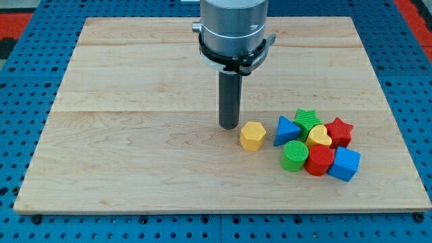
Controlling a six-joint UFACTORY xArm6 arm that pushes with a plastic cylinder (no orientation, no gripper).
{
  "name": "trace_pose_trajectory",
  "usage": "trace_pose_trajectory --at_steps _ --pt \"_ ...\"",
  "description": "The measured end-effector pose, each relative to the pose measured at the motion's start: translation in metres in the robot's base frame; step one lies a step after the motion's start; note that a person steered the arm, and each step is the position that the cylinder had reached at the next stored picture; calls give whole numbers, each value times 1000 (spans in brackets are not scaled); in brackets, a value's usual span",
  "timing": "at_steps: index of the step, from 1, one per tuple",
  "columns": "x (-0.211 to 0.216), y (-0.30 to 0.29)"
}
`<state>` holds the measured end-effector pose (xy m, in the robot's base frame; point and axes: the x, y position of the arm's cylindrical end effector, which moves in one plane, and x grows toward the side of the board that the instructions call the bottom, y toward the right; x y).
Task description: Place your arm in between the red blocks
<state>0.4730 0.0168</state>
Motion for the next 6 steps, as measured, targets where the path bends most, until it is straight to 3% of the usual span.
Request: trace_pose_trajectory --at_steps 2,4,6 --pt "0 -1" --pt "93 -20" --pt "115 127"
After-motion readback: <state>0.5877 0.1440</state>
